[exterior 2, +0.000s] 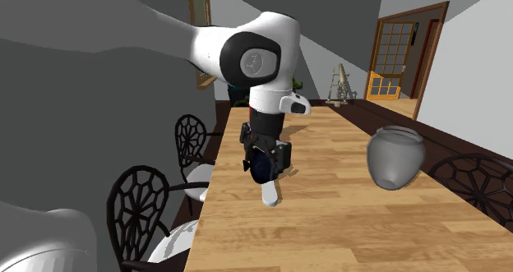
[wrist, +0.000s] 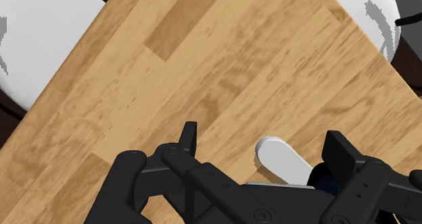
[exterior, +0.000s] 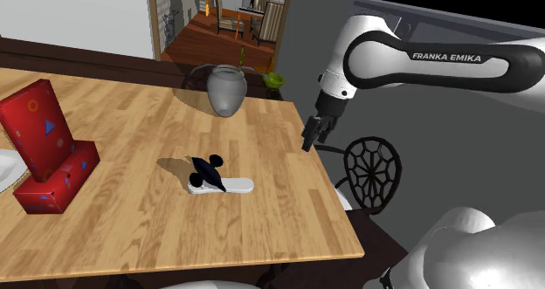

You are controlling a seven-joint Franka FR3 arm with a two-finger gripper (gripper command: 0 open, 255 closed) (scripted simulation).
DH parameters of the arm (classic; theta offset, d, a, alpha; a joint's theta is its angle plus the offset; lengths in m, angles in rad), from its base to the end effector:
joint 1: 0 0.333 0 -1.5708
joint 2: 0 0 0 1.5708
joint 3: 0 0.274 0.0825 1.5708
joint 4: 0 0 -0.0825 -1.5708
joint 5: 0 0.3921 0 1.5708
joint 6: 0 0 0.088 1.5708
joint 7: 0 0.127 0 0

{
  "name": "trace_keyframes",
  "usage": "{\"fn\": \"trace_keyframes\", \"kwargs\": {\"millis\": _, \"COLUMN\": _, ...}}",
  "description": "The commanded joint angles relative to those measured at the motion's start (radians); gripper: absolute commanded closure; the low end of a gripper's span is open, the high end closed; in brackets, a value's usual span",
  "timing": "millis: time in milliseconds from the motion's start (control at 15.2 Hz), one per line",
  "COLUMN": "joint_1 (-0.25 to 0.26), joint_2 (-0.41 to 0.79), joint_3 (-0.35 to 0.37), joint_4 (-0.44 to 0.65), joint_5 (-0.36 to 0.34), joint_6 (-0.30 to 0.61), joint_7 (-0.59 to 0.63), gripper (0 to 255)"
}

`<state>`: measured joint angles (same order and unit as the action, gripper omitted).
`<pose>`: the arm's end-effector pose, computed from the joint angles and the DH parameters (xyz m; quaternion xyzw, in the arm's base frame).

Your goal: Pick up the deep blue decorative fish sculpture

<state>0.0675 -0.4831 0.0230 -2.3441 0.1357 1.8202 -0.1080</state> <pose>0.4252 0.0525 0.4510 -0.9948 -0.0795 0.0197 0.0602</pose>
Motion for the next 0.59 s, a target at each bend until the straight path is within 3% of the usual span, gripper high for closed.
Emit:
{"fn": "trace_keyframes", "kwargs": {"millis": 0, "joint_1": 0.016, "joint_2": 0.080, "joint_3": 0.006, "joint_4": 0.036, "joint_5": 0.021, "joint_6": 0.042, "joint_7": -0.013, "gripper": 0}}
{"fn": "trace_keyframes", "kwargs": {"millis": 528, "joint_1": 0.063, "joint_2": 0.380, "joint_3": 0.029, "joint_4": 0.229, "joint_5": 0.095, "joint_6": 0.141, "joint_7": -0.076, "gripper": 0}}
